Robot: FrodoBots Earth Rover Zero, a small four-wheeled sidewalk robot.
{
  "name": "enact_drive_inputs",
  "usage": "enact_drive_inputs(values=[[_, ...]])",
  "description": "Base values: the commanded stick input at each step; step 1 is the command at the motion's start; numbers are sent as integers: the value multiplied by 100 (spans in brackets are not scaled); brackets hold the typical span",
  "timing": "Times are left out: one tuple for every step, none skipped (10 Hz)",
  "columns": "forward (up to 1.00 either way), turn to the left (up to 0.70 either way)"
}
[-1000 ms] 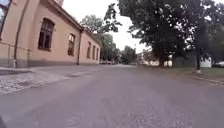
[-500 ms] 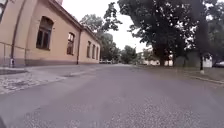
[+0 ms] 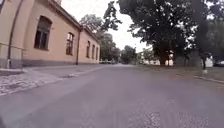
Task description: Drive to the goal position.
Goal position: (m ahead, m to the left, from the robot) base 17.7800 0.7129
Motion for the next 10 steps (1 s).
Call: enact_drive_inputs(values=[[45,-27],[45,-27],[45,-20],[45,0],[45,0],[45,0],[45,0],[45,0],[45,0],[45,0]])
